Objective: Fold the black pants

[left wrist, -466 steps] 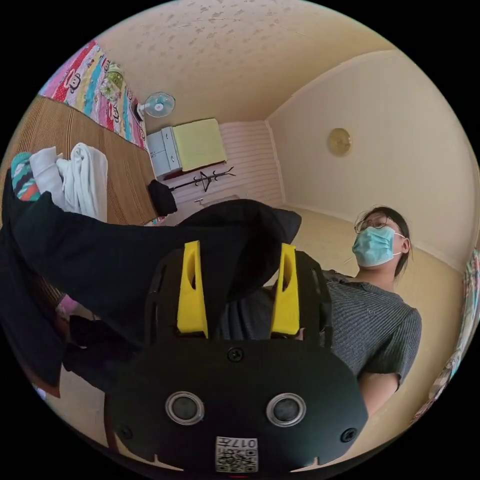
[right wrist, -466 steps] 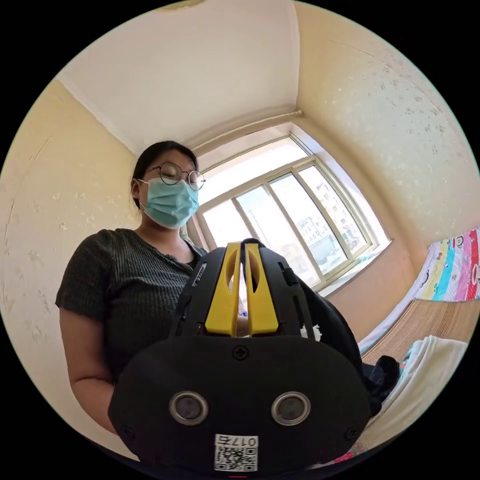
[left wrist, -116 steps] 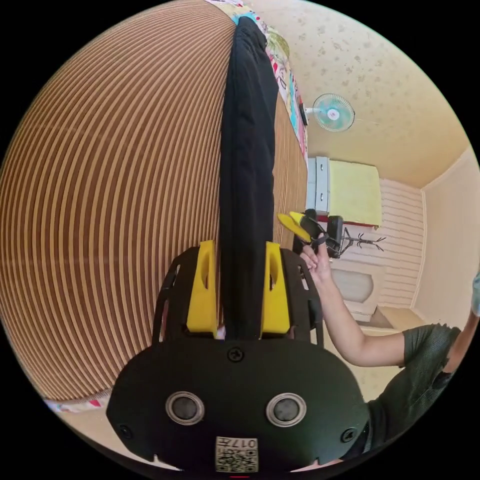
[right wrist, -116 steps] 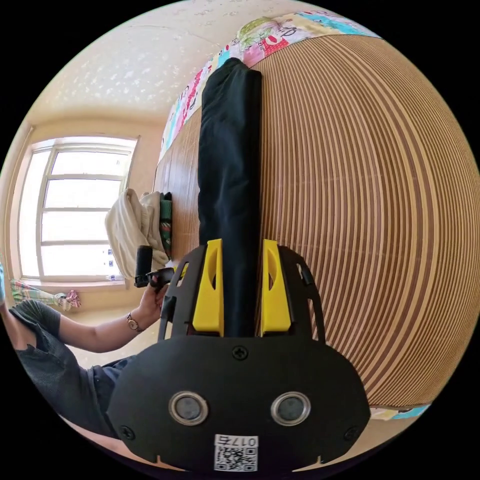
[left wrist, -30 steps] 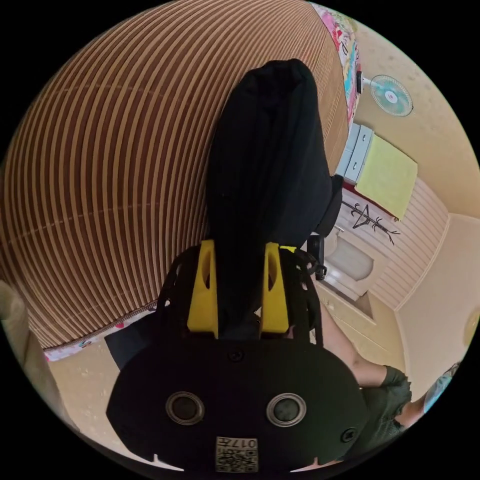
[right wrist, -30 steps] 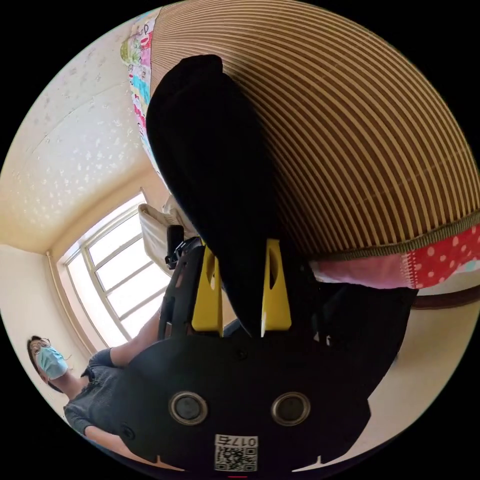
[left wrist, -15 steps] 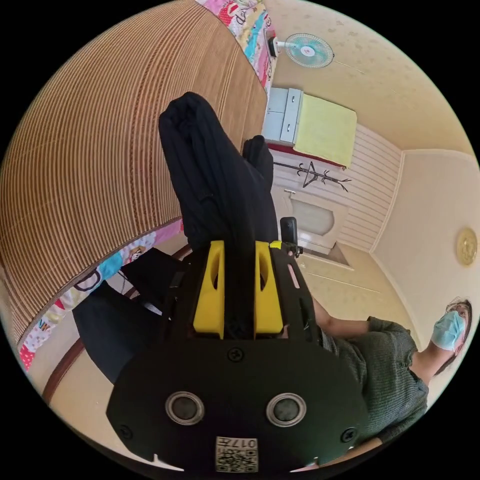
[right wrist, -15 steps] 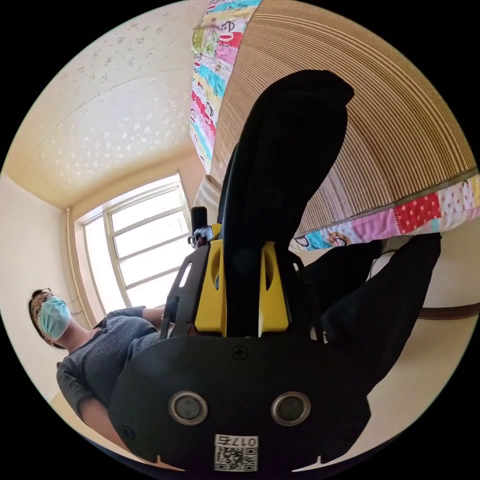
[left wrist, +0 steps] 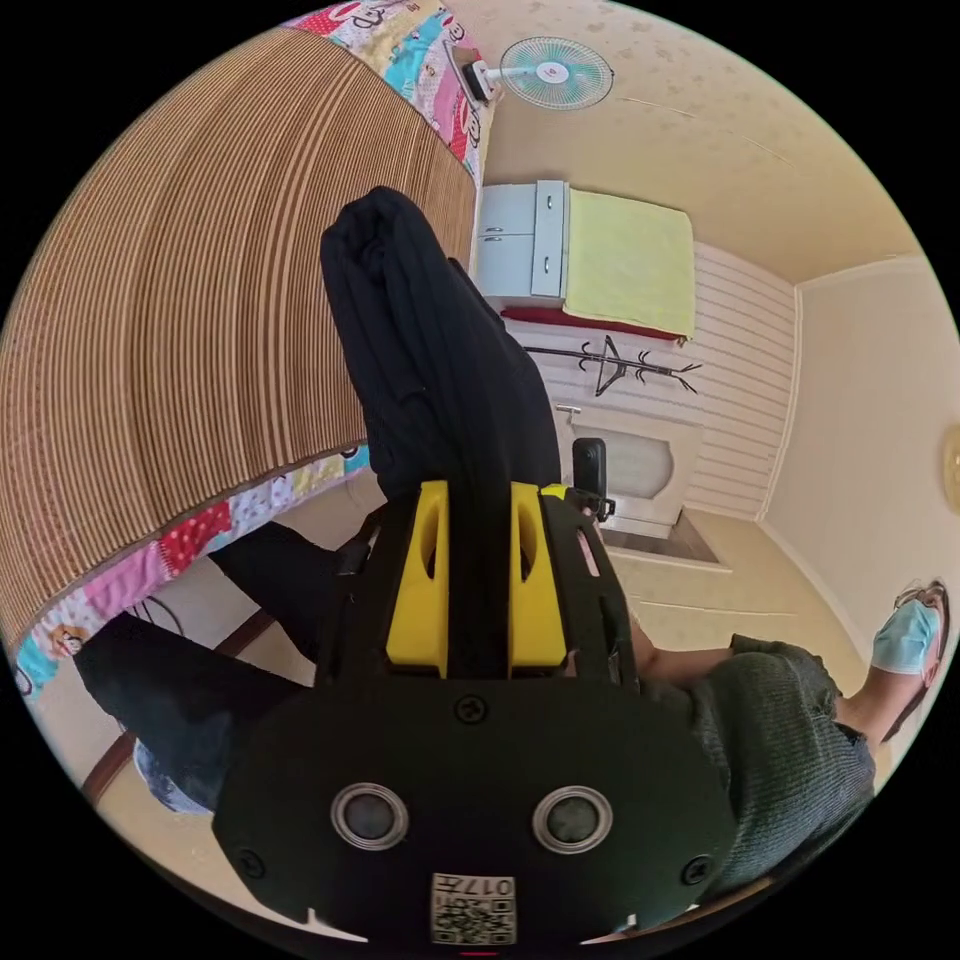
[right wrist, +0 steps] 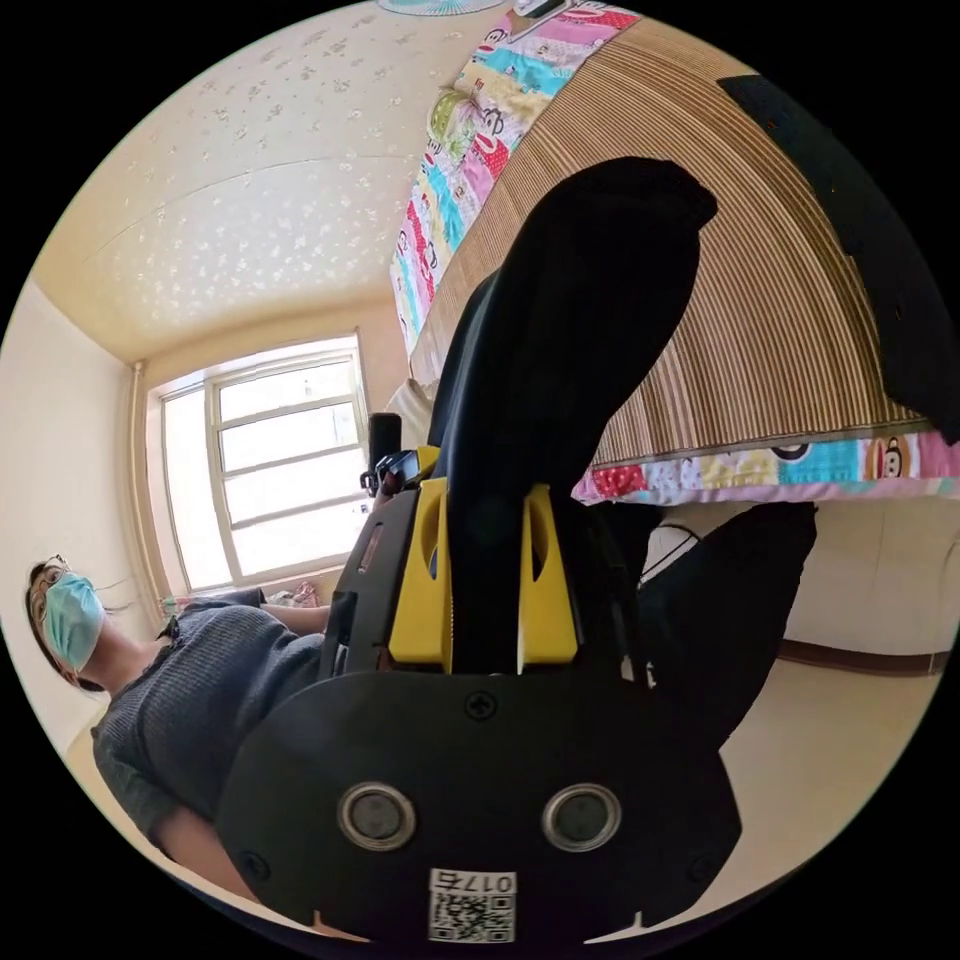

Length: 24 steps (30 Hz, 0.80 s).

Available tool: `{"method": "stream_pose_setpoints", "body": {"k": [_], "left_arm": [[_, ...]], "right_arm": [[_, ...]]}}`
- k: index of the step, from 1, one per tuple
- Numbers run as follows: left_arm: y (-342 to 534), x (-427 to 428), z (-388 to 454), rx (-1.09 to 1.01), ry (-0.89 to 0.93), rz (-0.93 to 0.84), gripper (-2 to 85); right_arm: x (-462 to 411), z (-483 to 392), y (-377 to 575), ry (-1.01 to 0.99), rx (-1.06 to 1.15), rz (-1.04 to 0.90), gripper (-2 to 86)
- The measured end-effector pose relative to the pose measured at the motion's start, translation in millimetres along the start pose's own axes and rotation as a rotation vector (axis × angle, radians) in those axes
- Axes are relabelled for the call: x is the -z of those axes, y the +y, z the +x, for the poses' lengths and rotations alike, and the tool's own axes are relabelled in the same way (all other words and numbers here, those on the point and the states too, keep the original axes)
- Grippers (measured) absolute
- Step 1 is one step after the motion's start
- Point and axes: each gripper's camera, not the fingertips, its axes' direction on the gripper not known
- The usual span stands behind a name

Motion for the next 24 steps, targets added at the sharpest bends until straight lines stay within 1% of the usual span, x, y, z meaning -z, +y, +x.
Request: {"method": "stream_pose_setpoints", "body": {"k": [2,5,7,13,18,20,24], "left_arm": [[-1.3,-30.7,-1.7,0.030,0.024,-0.008,9.1],[-2.5,-67.3,7.8,0.002,-0.007,-0.034,9.1],[-2.8,-84.9,12.6,-0.017,-0.036,-0.054,9.2],[-16.7,-108.6,-0.5,-0.085,-0.070,-0.144,9.2],[-41.3,-134.7,-25.2,-0.109,-0.033,-0.234,9.1],[-51.9,-148.9,-29.0,-0.120,-0.016,-0.235,9.1],[-85.5,-190.7,-33.5,-0.141,0.029,-0.177,8.9]], "right_arm": [[35.6,9.3,21.5,0.015,0.003,-0.026,10.2],[63.8,13.5,45.6,0.032,0.022,-0.074,10.0],[74.6,13.1,61.9,0.037,0.033,-0.069,10.0],[83.3,17.0,120.7,0.018,0.020,0.029,10.0],[89.4,9.1,150.7,0.069,-0.013,0.037,10.0],[104.8,1.7,152.9,0.117,0.014,0.002,9.8],[142.5,-5.2,146.0,0.180,0.078,0.006,9.8]]}}
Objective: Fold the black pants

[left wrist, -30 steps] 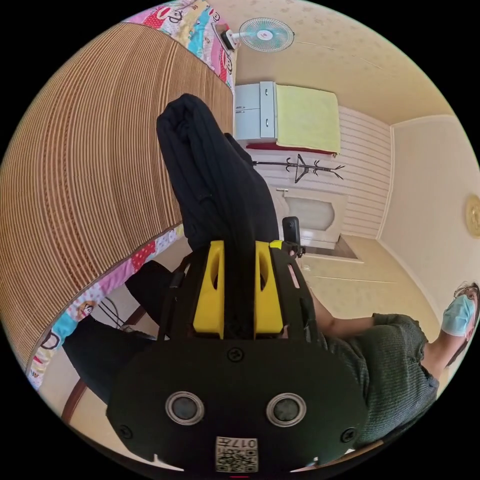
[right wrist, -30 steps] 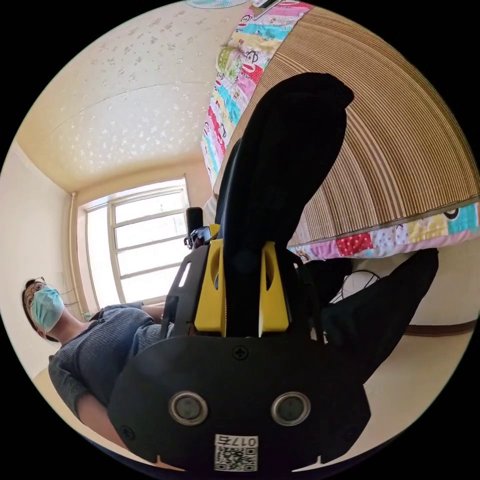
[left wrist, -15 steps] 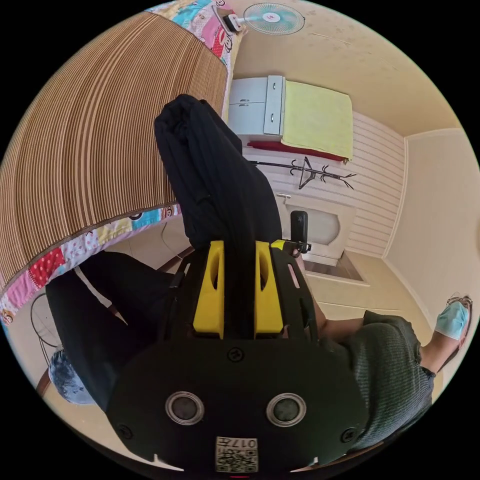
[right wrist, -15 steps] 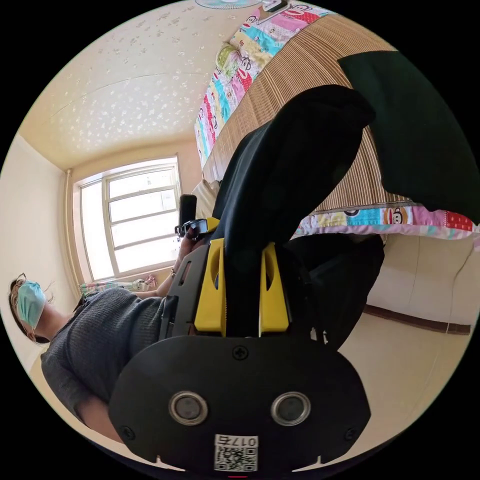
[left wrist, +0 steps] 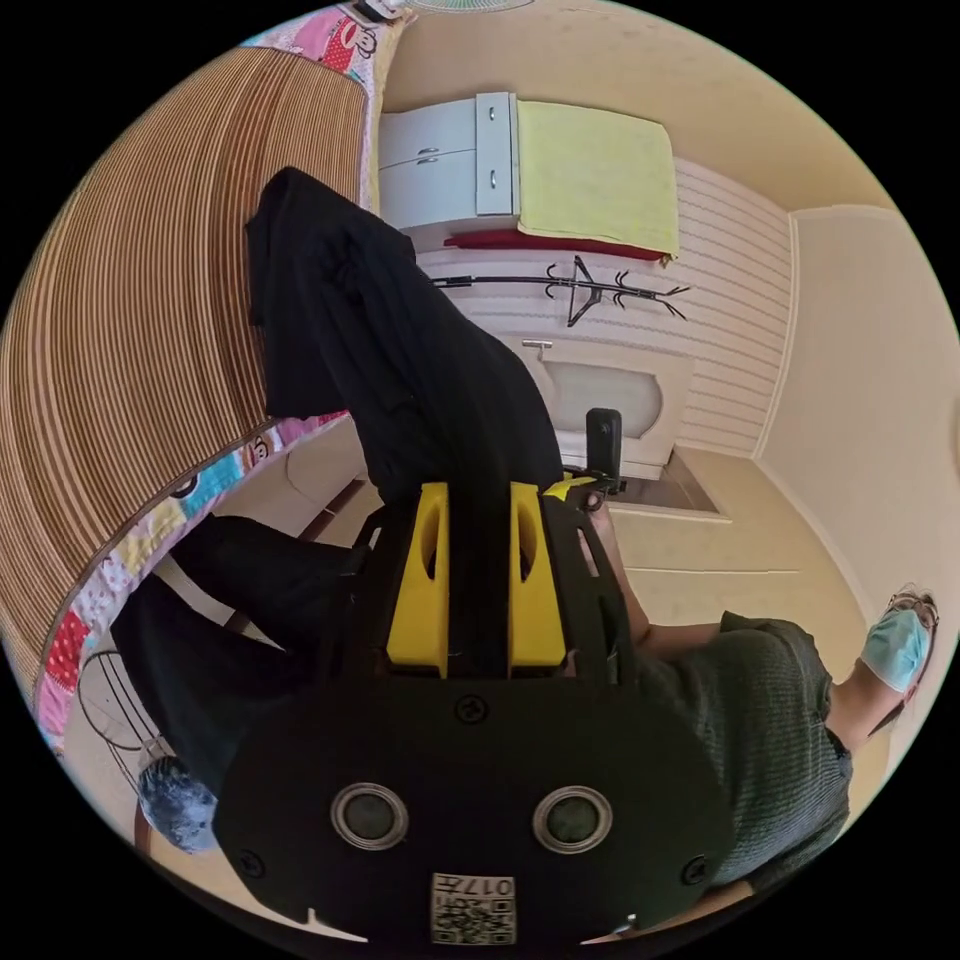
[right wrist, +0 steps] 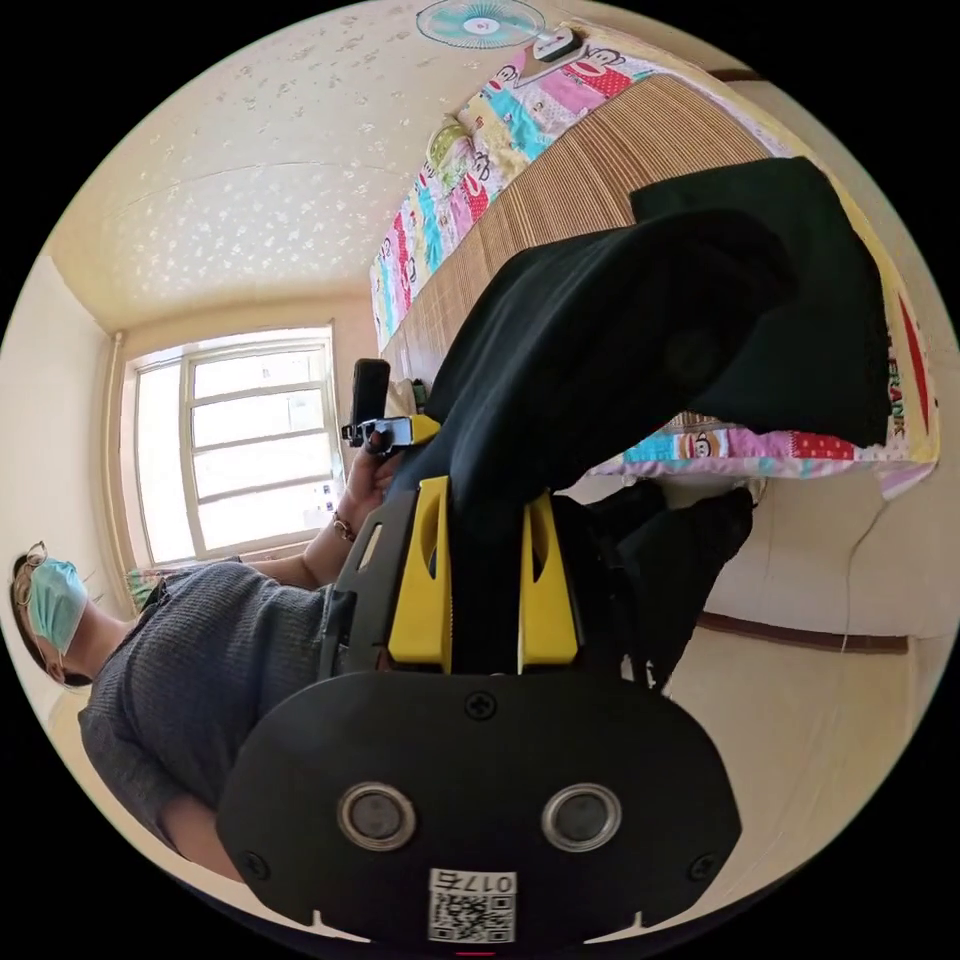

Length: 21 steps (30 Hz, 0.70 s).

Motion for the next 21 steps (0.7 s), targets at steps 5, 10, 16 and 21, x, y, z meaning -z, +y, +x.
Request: {"method": "stream_pose_setpoints", "body": {"k": [5,10,16,21], "left_arm": [[-70.8,-38.9,-8.4,-0.059,-0.028,0.105,9.0],[-164.0,-107.2,-100.8,0.077,-0.340,0.109,12.6],[-154.2,-154.7,-238.9,0.483,-0.072,0.088,15.7],[-91.6,-127.1,-247.2,0.344,-0.159,0.203,6.9]], "right_arm": [[55.9,13.2,-30.7,0.104,0.125,0.054,10.6],[51.2,111.7,-86.7,0.293,-0.167,-0.030,12.3],[5.9,126.5,-97.5,0.612,-0.195,-0.208,9.0],[-5.2,12.3,-52.5,1.035,0.185,0.151,3.8]]}}
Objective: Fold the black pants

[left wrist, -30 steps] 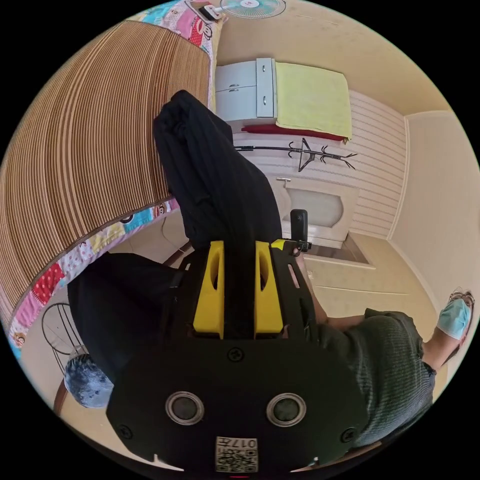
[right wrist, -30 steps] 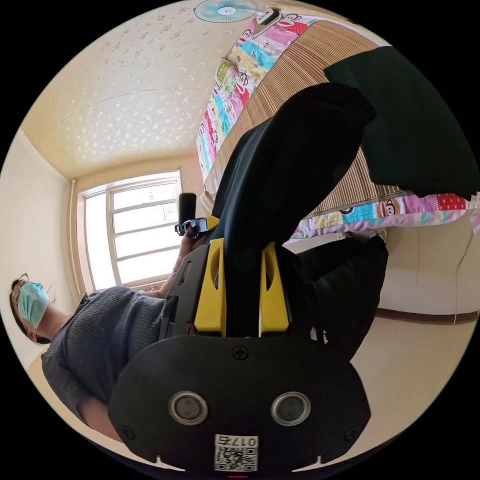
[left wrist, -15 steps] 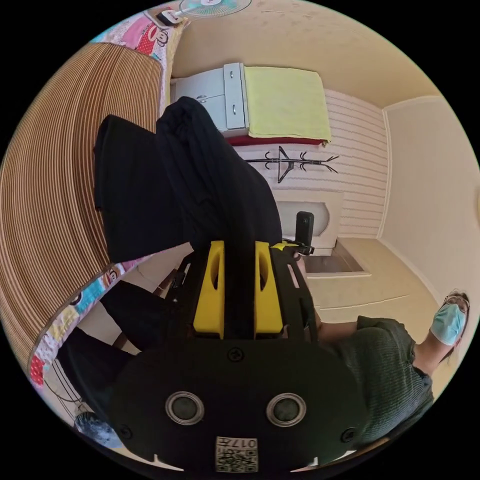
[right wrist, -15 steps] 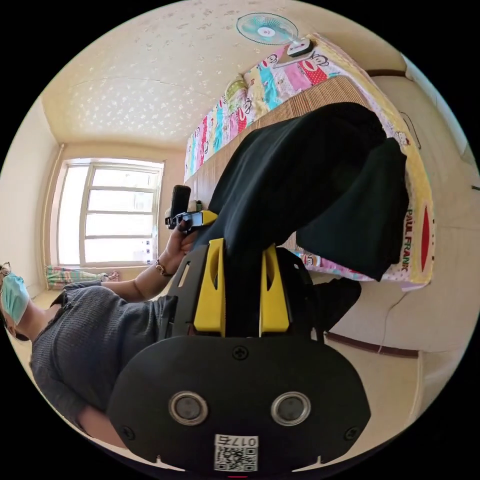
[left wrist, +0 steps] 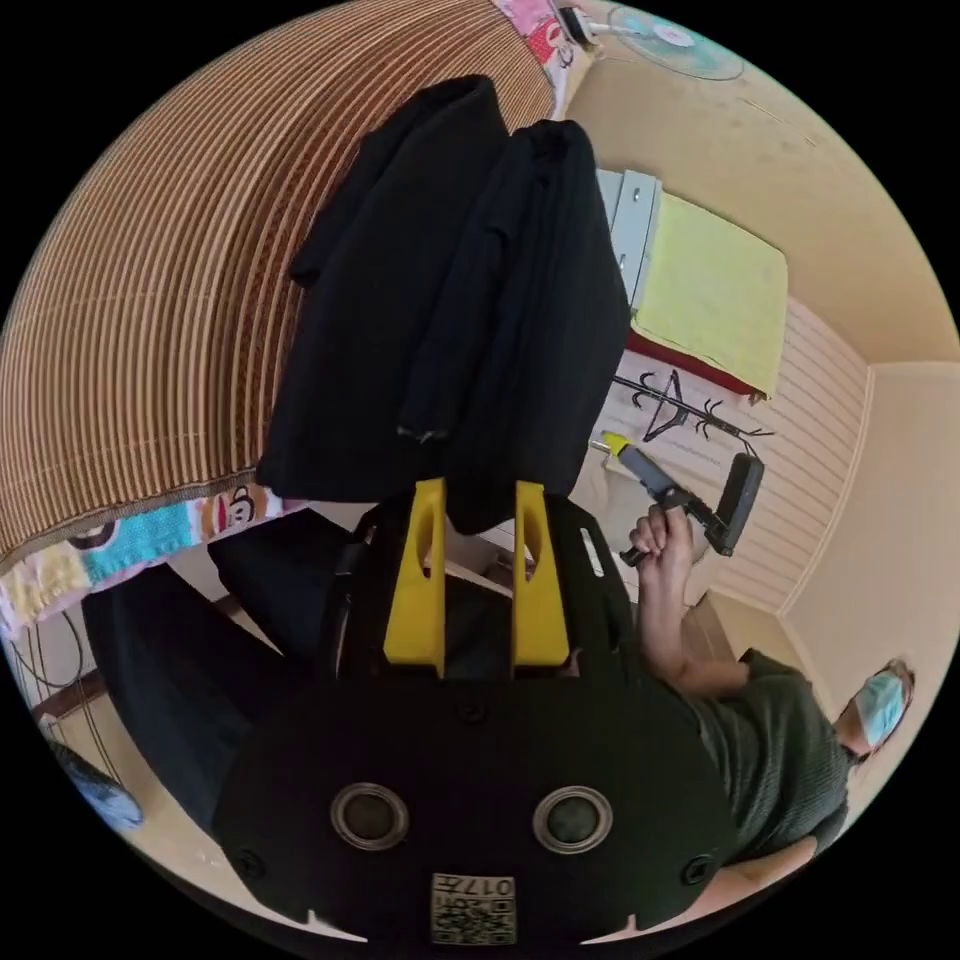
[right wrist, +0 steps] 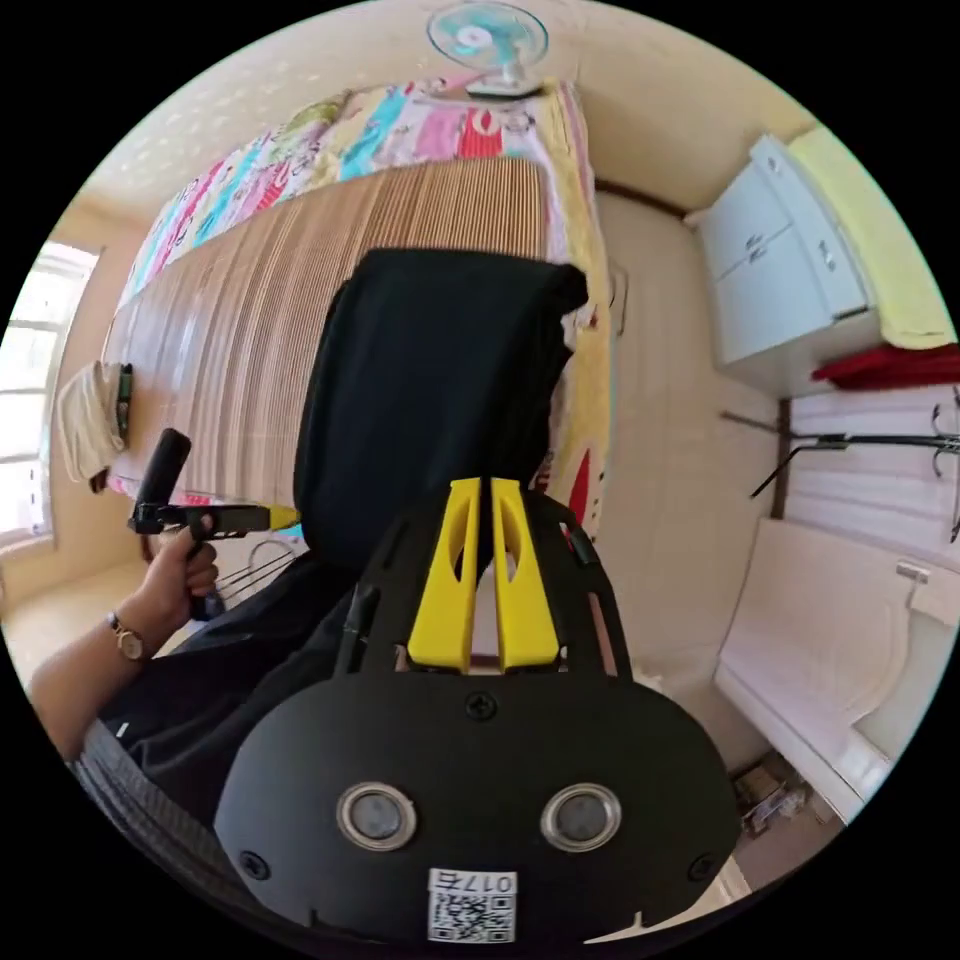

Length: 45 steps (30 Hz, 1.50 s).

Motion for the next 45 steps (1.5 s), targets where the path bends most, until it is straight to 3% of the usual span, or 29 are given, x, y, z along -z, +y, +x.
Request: {"method": "stream_pose_setpoints", "body": {"k": [2,3,4,5,6,8,10,13,18,21,26,32,36,39,45], "left_arm": [[27.9,23.9,-29.4,0.066,-0.123,0.021,2.6],[50.5,46.7,-53.7,0.139,-0.190,0.063,0.5],[78.6,73.4,-81.9,0.270,-0.225,0.145,-0.1],[93.8,86.5,-95.4,0.338,-0.221,0.194,-0.4],[128.8,112.9,-120.6,0.468,-0.179,0.322,-0.7],[184.5,145.5,-148.9,0.638,-0.095,0.552,-0.9],[248.5,167.7,-174.4,0.807,0.012,0.818,-0.9],[300.8,171.5,-201.6,0.877,0.105,0.988,-1.0],[362.2,158.6,-253.0,1.035,0.050,0.947,-1.0],[409.2,157.7,-295.8,1.110,0.164,1.001,-1.0],[483.5,182.9,-341.7,1.173,0.281,1.192,-1.0],[497.8,237.3,-377.6,1.164,0.040,0.861,-1.0],[488.9,274.3,-393.1,1.034,-0.039,0.761,-1.0],[486.3,298.1,-399.8,0.970,-0.107,0.708,-1.0],[500.2,299.3,-408.0,0.991,0.049,0.777,-1.0]], "right_arm": [[17.3,-38.6,11.9,0.052,0.160,0.246,2.2],[12.2,-48.3,12.2,0.031,0.228,0.265,1.9],[-14.7,-68.0,5.0,0.005,0.356,0.181,1.6],[-64.1,-86.0,-6.5,0.076,0.436,-0.047,1.3],[-89.5,-92.8,-9.1,0.130,0.464,-0.136,1.1],[-118.8,-111.0,0.7,0.336,0.534,-0.081,0.7],[-116.4,-117.1,4.9,0.418,0.471,-0.022,0.6],[-99.9,-110.8,16.1,0.317,0.364,0.076,0.5],[-62.5,-99.3,4.8,0.142,0.135,0.020,0.4],[-29.0,-102.5,-10.5,-0.052,-0.029,0.063,0.3],[20.4,-189.8,-71.5,-0.303,0.112,0.125,0.3],[68.2,-275.0,-118.6,-0.732,0.264,0.062,0.4],[53.5,-288.1,-140.0,-0.727,0.286,-0.157,0.4],[25.2,-249.8,-158.0,-0.745,0.052,-0.342,0.5],[6.5,-133.5,-189.8,-1.327,-0.540,-0.401,0.4]]}}
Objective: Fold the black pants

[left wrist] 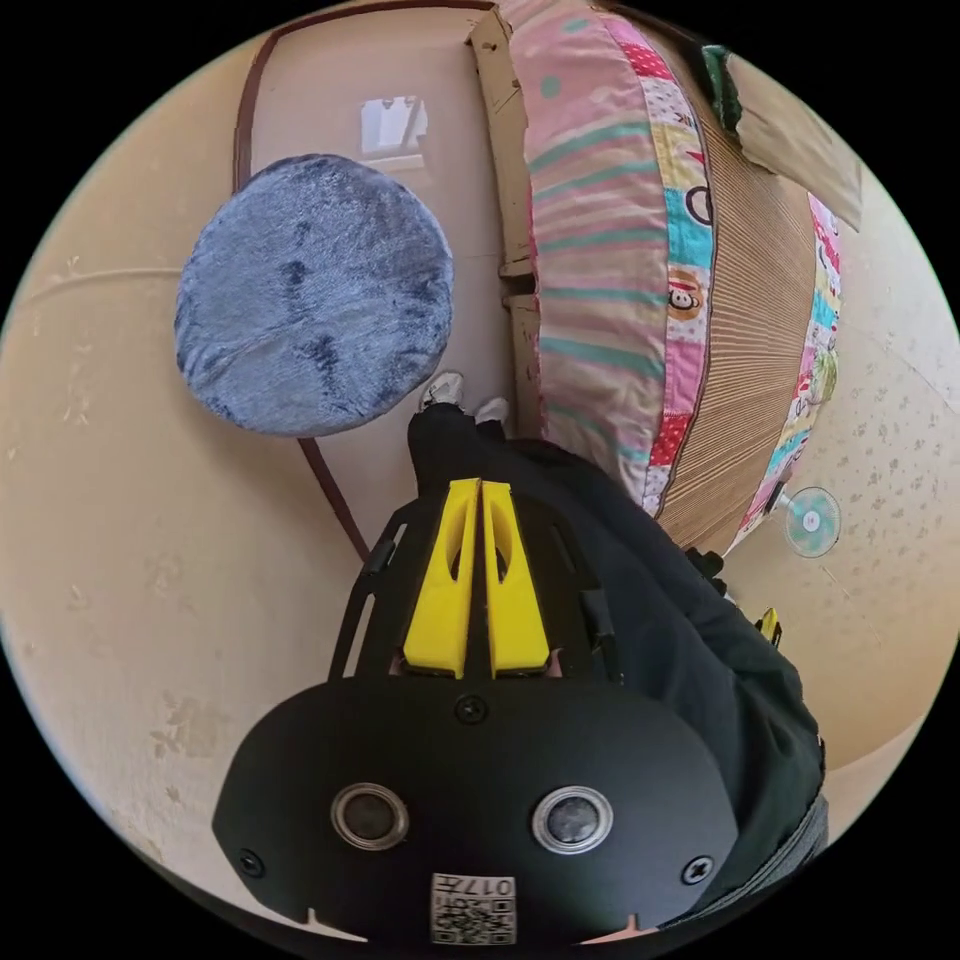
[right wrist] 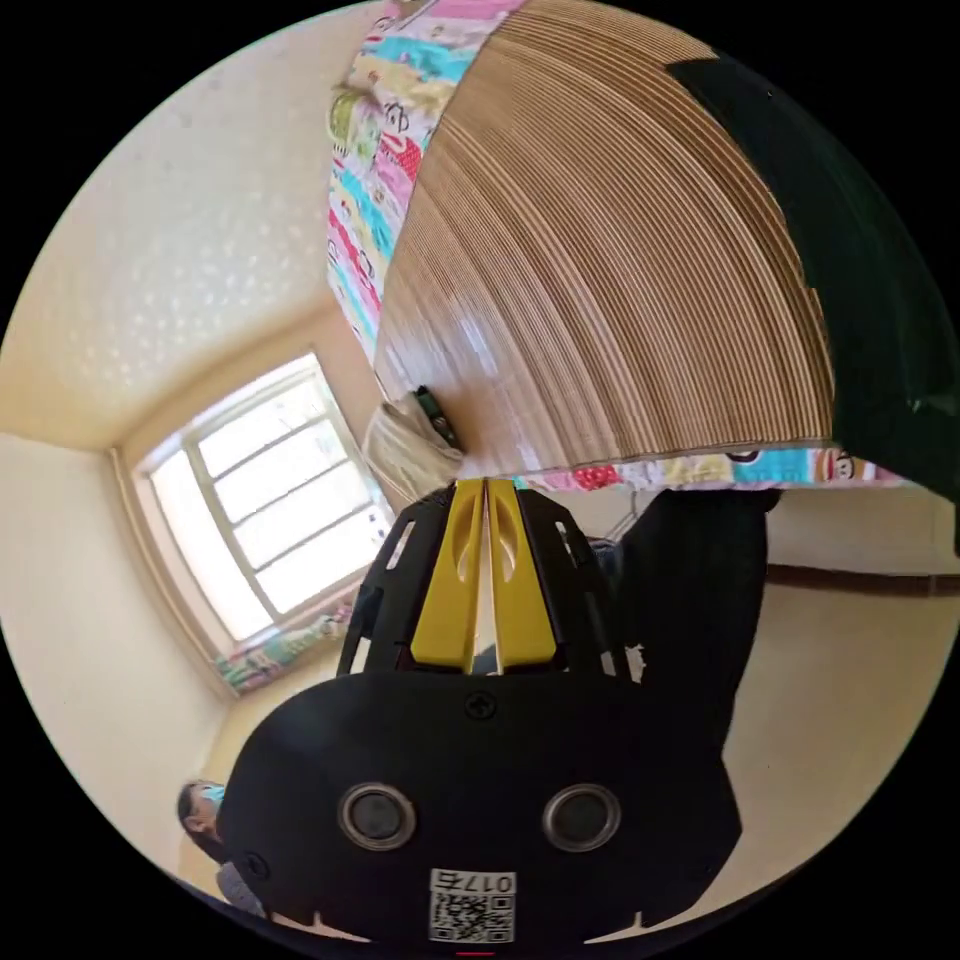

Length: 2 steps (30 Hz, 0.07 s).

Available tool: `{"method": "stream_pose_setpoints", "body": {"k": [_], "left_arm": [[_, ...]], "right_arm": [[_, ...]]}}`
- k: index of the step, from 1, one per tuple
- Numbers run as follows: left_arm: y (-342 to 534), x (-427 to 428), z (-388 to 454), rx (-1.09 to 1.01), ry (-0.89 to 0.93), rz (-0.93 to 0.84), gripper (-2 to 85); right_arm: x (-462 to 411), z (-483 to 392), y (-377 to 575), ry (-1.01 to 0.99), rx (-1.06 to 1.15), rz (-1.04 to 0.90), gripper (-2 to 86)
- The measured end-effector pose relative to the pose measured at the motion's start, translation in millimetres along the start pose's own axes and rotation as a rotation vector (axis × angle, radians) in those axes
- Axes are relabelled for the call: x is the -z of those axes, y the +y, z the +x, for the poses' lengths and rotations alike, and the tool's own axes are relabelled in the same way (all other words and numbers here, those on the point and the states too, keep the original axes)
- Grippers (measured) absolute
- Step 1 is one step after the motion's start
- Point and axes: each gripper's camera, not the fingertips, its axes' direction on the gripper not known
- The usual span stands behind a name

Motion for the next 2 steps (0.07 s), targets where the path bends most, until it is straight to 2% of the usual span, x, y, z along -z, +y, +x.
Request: {"method": "stream_pose_setpoints", "body": {"k": [2], "left_arm": [[6.2,-0.6,-5.5,0.030,0.039,-0.014,-1.0]], "right_arm": [[28.6,-5.2,-20.7,-0.259,-0.085,0.069,0.4]]}}
